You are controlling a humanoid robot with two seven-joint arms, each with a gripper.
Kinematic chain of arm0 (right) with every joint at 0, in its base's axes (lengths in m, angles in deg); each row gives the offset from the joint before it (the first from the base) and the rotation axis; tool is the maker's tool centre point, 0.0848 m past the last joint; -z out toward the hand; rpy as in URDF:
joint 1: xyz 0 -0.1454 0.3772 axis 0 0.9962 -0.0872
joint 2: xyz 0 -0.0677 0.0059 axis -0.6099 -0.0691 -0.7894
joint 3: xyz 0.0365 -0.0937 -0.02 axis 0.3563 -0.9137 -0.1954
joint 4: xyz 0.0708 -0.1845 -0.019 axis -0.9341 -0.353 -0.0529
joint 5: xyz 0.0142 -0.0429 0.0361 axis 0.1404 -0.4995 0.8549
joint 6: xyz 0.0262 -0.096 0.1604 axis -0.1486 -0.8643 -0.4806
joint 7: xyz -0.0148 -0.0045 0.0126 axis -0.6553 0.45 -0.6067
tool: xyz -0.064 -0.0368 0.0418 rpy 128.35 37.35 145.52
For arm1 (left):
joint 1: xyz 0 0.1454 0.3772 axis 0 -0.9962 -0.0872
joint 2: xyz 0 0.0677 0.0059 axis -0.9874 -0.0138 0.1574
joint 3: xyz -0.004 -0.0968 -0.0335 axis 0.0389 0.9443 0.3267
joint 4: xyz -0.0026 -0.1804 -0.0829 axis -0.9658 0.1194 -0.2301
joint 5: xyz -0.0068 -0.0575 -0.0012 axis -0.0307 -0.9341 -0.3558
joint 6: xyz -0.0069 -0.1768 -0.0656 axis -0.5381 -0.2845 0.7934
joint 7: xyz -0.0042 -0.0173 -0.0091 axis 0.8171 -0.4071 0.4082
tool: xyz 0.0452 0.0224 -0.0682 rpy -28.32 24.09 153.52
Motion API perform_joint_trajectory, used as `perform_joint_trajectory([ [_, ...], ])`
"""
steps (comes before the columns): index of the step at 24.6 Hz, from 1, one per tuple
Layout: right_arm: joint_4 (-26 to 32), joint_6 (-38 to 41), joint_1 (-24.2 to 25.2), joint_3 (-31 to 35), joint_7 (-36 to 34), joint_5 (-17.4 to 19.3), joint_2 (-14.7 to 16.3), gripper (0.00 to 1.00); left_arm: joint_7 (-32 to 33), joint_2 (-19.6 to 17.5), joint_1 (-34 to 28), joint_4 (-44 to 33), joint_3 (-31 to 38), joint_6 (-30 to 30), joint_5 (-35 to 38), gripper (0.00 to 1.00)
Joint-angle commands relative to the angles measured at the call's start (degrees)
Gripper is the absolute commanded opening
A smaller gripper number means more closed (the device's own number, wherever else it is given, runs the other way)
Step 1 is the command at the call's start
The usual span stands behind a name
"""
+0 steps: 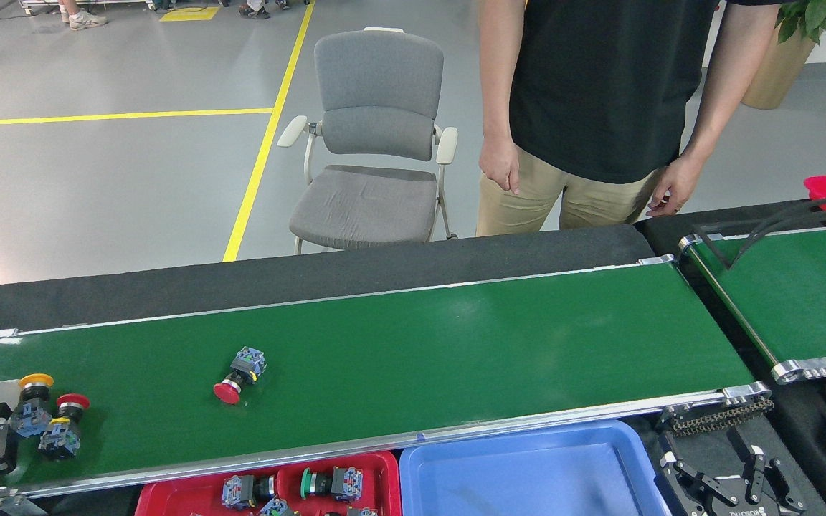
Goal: Pick switch part from conveyor to tray
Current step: 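Grasp the white circuit breaker with the left gripper, then carry the white breaker into the blue tray and release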
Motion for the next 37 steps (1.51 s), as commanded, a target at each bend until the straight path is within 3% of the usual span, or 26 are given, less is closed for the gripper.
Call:
perform_joint_trajectory([
  [1, 0.9, -0.3, -0.4, 0.7, 0.0, 0.2, 0.5, 1.0, -0.7, -0.2, 0.4, -3.7, 0.7, -0.3, -1.1, 0.01],
  [5, 1.1, -0.4, -0.4, 0.9, 0.1, 0.2, 0.3, 1.0, -0.2, 0.7, -2.6, -14.5, -1.1, -3.6, -4.6, 0.02],
  [11, 1.9, -0.1, -0.4, 0.9, 1.4, 0.2, 0.4, 1.0, 0.3, 11.8, -6.1, -32.8, -15.1, -4.6, -4.1, 0.02],
  [13, 2.1, -0.1, -0.4, 1.1, 1.2, 0.2, 0.5, 1.0, 1.2, 13.9, -7.0, -37.4, -20.3, -4.3, -3.9, 0.03],
  [20, 2.0, -0.3, -0.4, 1.4, 1.2, 0.2, 0.3, 1.0, 3.2, 24.2, -8.3, -39.9, -36.5, -2.9, 8.2, 0.05],
  [25, 1.9, -0.2, -0.4, 1.4, 1.2, 0.2, 0.4, 1.0, 3.6, 26.7, -11.1, -40.1, -44.7, -2.8, 13.3, 0.12],
  [26, 1.9, -0.4, -0.4, 1.5, 1.2, 0.2, 0.4, 1.0, 4.6, 27.1, -11.1, -40.1, -45.9, -2.8, 13.4, 0.16],
  [27, 1.9, -0.4, -0.5, 2.1, 1.2, 0.2, 0.3, 1.0, 6.4, 27.7, -11.0, -40.0, -46.9, -2.6, 13.4, 0.3],
  [28, 1.9, -0.4, -0.4, 2.5, 1.2, 0.2, 0.2, 1.0, 8.1, 28.4, -10.6, -40.1, -47.3, -1.9, 13.5, 0.58],
  [30, 1.9, -0.4, -0.4, 2.6, 1.2, 0.2, 0.2, 1.0, 9.2, 29.1, -10.2, -40.1, -47.3, 0.3, 13.5, 1.0],
  [35, 2.1, -0.2, -0.3, 2.8, 1.2, 0.2, 0.2, 1.0, 9.1, 28.8, -9.5, -40.5, -46.2, 0.9, 13.2, 1.0],
  [37, 2.4, -0.2, -0.2, 3.5, 1.2, 0.2, 0.1, 1.0, 8.9, 28.8, -9.7, -41.1, -42.3, 1.8, 13.2, 1.0],
])
